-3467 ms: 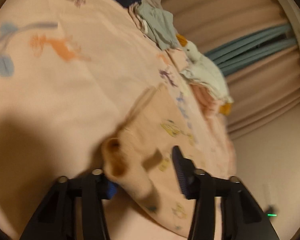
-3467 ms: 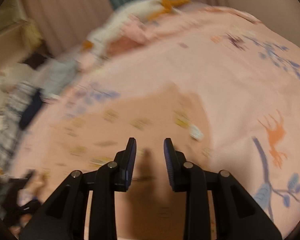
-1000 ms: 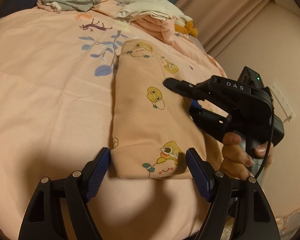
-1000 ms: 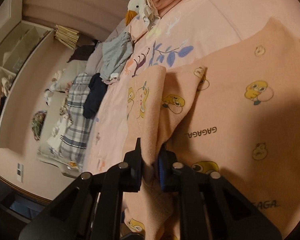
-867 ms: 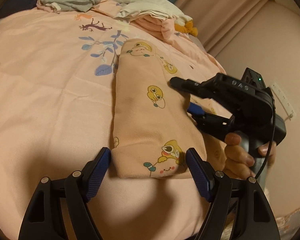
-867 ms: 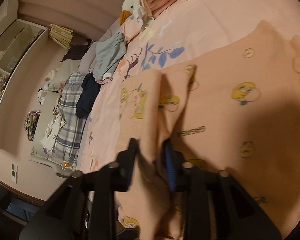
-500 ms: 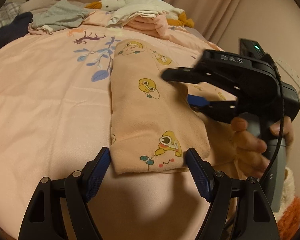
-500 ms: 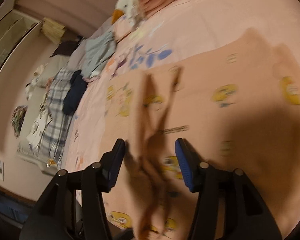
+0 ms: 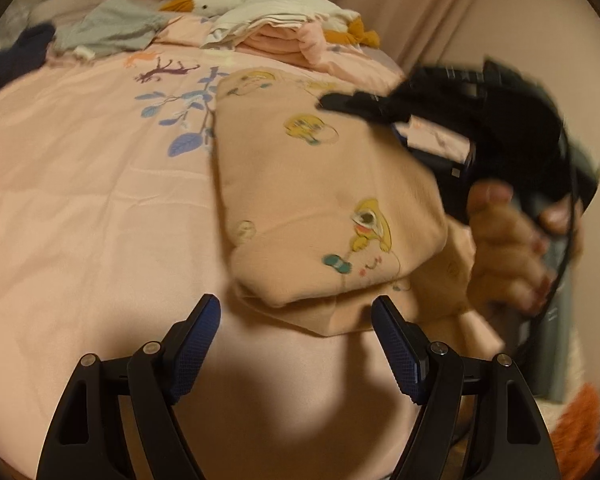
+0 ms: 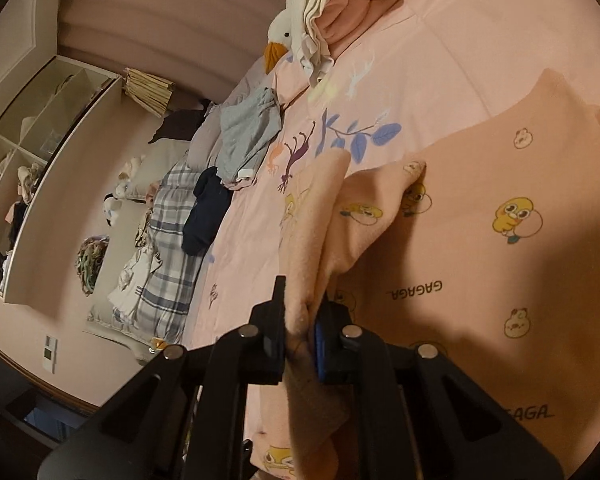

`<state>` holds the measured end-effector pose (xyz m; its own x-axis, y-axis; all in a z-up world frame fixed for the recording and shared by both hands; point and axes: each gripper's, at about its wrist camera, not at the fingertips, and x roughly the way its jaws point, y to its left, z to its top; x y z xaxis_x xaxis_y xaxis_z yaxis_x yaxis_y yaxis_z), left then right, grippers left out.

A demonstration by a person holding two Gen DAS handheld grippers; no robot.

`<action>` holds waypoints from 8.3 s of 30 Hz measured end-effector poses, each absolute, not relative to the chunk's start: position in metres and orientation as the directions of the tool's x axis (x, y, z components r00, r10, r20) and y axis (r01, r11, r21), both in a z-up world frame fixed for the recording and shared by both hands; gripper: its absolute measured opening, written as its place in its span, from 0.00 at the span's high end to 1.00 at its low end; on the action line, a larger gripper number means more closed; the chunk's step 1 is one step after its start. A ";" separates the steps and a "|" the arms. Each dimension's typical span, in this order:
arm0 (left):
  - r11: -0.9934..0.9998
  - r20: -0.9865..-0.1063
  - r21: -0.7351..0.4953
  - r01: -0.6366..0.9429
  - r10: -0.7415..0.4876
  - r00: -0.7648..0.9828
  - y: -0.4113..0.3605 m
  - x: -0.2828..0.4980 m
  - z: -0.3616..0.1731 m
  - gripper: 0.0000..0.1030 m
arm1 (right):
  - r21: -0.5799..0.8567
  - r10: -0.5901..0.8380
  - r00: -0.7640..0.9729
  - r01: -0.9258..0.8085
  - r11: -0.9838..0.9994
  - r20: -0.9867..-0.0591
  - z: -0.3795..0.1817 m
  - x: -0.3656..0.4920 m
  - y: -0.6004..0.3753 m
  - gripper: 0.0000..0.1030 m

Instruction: Fold small clothes

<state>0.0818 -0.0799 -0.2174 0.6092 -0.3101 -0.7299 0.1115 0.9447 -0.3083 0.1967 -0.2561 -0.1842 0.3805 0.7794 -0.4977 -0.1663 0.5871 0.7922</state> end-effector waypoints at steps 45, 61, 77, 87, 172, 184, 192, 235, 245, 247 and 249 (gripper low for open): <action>0.896 -0.605 -0.263 0.357 -0.442 0.662 -0.090 0.045 -0.162 0.81 | 0.544 0.463 0.675 -0.109 0.832 -0.574 -0.128 0.125 -0.387 0.85; 0.900 -0.746 -0.217 0.378 -0.402 0.531 -0.125 0.066 -0.212 0.81 | 0.396 0.419 0.496 -0.158 0.905 -0.760 -0.176 0.126 -0.365 0.99; 0.892 -0.710 -0.370 0.258 -0.451 0.542 -0.109 0.193 -0.215 0.81 | 0.371 0.354 0.497 -0.067 0.926 -0.792 -0.190 0.233 -0.359 1.00; 0.913 -0.693 -0.335 0.235 -0.407 0.595 -0.094 0.148 -0.195 0.81 | 0.548 0.523 0.569 -0.147 0.823 -0.634 -0.152 0.181 -0.370 0.90; 0.601 -0.557 -0.797 0.060 -0.770 0.311 -0.098 0.233 -0.254 0.64 | 0.683 0.622 0.384 0.032 0.730 -0.683 -0.214 0.200 -0.374 0.76; 0.647 -0.568 -0.754 0.117 -0.730 0.379 -0.109 0.233 -0.253 0.64 | 0.690 0.619 0.432 0.010 0.724 -0.656 -0.219 0.196 -0.376 0.78; 0.692 -0.601 -0.711 0.121 -0.688 0.407 -0.110 0.232 -0.249 0.67 | 0.673 0.597 0.461 -0.001 0.740 -0.656 -0.216 0.190 -0.372 0.79; 0.783 -0.539 -0.527 0.330 -0.608 0.582 -0.074 0.180 -0.122 0.73 | 0.614 0.669 0.559 -0.324 0.720 -0.490 -0.094 0.152 -0.322 0.82; 0.821 -0.556 -0.503 0.270 -0.547 0.626 -0.039 0.176 -0.120 0.73 | 0.596 0.698 0.516 -0.383 0.706 -0.496 -0.094 0.163 -0.279 0.82; 0.823 -0.556 -0.510 0.250 -0.537 0.635 -0.030 0.177 -0.121 0.73 | 0.592 0.702 0.507 -0.392 0.704 -0.499 -0.094 0.167 -0.269 0.82; 0.828 -0.556 -0.508 0.240 -0.527 0.643 -0.024 0.176 -0.121 0.73 | 0.590 0.707 0.499 -0.400 0.701 -0.501 -0.094 0.170 -0.262 0.82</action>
<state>0.1760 -0.0242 -0.1210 0.6428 -0.5271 -0.5558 0.2398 0.8276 -0.5075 0.1698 -0.2621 -0.0944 0.4988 0.7072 -0.5010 -0.4005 0.7008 0.5904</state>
